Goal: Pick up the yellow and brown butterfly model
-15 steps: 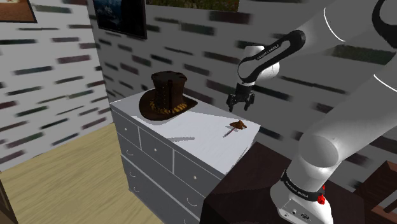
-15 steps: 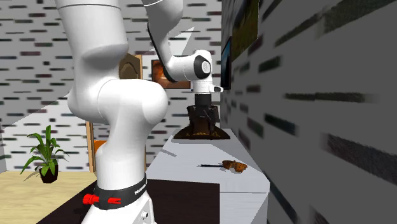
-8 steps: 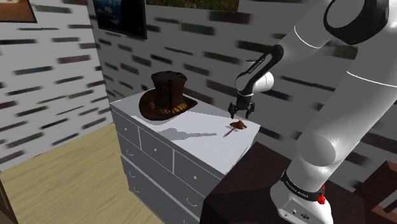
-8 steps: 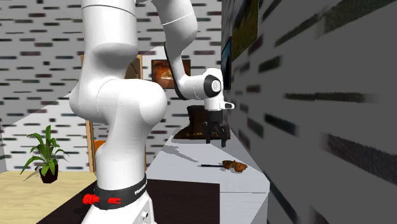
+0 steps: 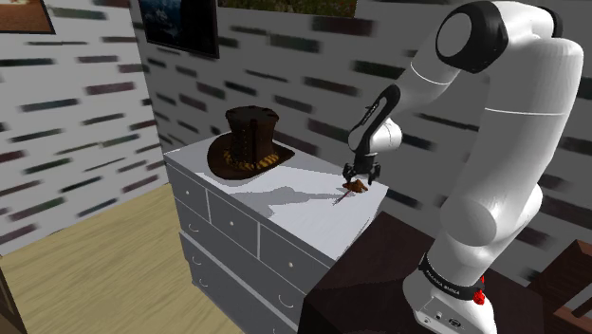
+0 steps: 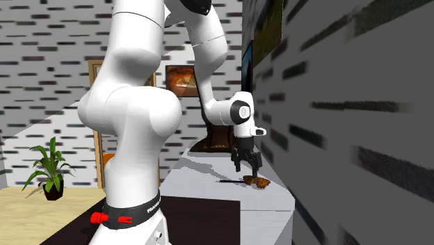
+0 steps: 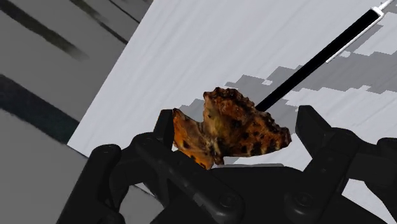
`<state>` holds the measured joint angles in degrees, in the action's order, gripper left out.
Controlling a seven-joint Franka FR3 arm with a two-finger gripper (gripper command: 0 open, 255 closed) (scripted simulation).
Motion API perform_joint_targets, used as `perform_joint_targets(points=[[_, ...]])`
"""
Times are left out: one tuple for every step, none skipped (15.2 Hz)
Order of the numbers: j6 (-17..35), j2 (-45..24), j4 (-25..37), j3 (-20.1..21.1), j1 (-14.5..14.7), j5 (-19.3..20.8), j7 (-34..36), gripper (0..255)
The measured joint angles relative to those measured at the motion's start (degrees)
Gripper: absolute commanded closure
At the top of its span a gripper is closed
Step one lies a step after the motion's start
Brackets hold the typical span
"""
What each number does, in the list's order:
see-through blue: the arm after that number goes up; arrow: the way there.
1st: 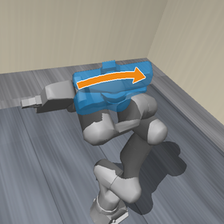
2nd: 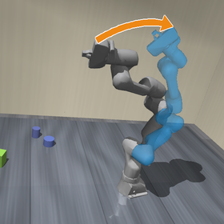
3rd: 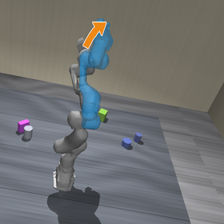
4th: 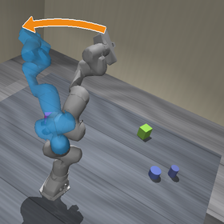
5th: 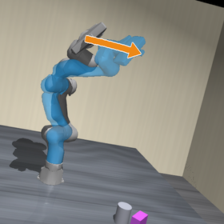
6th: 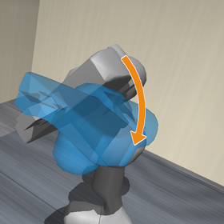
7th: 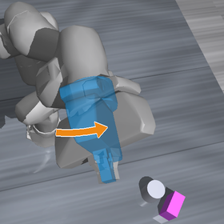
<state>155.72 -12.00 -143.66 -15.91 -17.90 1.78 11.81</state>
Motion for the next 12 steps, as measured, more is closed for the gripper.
perform_joint_targets(points=[[0.9, -0.9, 0.0, 0.2, -0.2, -0.4, -0.3, 0], [1.7, -1.8, 0.1, 0.4, -0.4, -0.9, -0.6, 0], [2.4, -2.6, 0.1, 0.6, -0.5, -1.2, -0.8, 0], [3.2, -3.3, 0.1, 0.8, -0.8, -1.5, -1.1, 0], [3.7, -4.1, 0.4, 1.1, -0.9, -1.9, -1.3, 0], [4.0, -4.6, 0.5, 1.2, -1.1, -2.1, -1.4, 255], [4.2, -4.8, 0.5, 1.3, -1.1, -2.2, -1.4, 255], [4.3, -4.9, 0.5, 1.3, -1.1, -2.2, -1.5, 255], [4.4, -5.0, 0.5, 1.4, -1.1, -2.3, -1.5, 255], [4.4, -5.0, 0.5, 1.4, -1.1, -2.3, -1.5, 255], [4.4, -5.0, 0.5, 1.4, -1.1, -2.3, -1.5, 255], [4.4, -5.0, 0.5, 1.4, -1.1, -2.3, -1.5, 255]])
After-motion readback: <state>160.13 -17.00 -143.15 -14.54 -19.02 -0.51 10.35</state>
